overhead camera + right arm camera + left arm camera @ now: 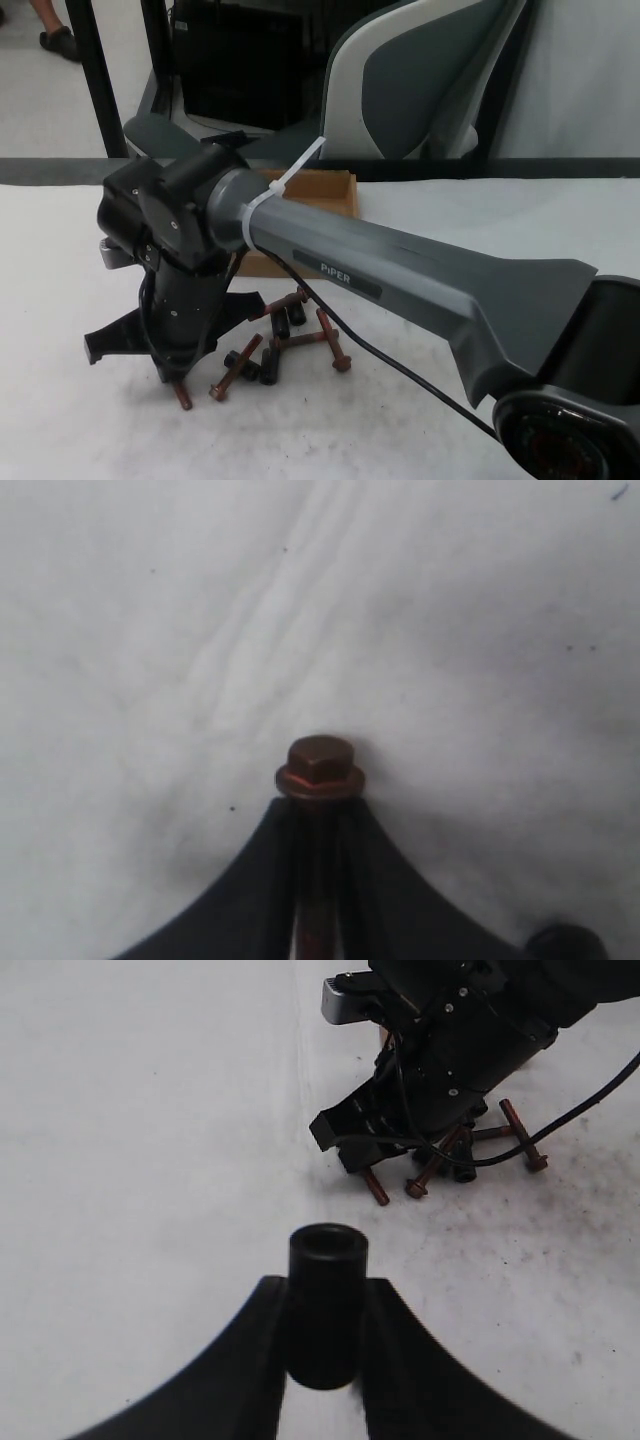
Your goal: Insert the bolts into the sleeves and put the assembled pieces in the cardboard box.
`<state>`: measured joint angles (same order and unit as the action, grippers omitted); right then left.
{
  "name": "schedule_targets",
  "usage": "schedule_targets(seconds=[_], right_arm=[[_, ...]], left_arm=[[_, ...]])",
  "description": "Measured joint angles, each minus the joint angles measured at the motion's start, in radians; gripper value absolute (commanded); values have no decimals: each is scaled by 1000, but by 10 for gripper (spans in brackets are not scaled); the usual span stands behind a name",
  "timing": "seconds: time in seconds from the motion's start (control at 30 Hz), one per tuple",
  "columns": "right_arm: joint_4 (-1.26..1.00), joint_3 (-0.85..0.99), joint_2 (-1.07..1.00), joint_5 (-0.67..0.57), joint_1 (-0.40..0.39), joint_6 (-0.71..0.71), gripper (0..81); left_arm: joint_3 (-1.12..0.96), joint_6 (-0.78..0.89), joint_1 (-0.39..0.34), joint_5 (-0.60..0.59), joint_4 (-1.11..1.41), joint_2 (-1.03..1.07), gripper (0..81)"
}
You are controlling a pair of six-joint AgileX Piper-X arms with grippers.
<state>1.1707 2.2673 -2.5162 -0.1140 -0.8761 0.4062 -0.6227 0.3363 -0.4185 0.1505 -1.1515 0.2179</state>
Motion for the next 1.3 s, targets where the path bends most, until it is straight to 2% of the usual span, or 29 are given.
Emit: schedule_targets(seconds=[0.2,0.37,0.8,0.97,1.13,1.3], right_arm=[[10,3,6,13,-9,-32,2],[24,-9,52,101,-15,-139,2],[-33,-60,266,114,24,-181,2],[-90,-194,367,114,42,-183,2],[-206,-400,515,114,58,-184,2],[-396,-715,751,107,76,-176,2]], left_arm=[[0,-5,0,0,0,0,8],[0,-57,0,-13,0,0,8],[88,-187,0,-232,137,0,8],[187,-268,0,-376,274,2,8],[246,-277,0,-413,389,4,8],[305,-277,0,-509,563,25,8]])
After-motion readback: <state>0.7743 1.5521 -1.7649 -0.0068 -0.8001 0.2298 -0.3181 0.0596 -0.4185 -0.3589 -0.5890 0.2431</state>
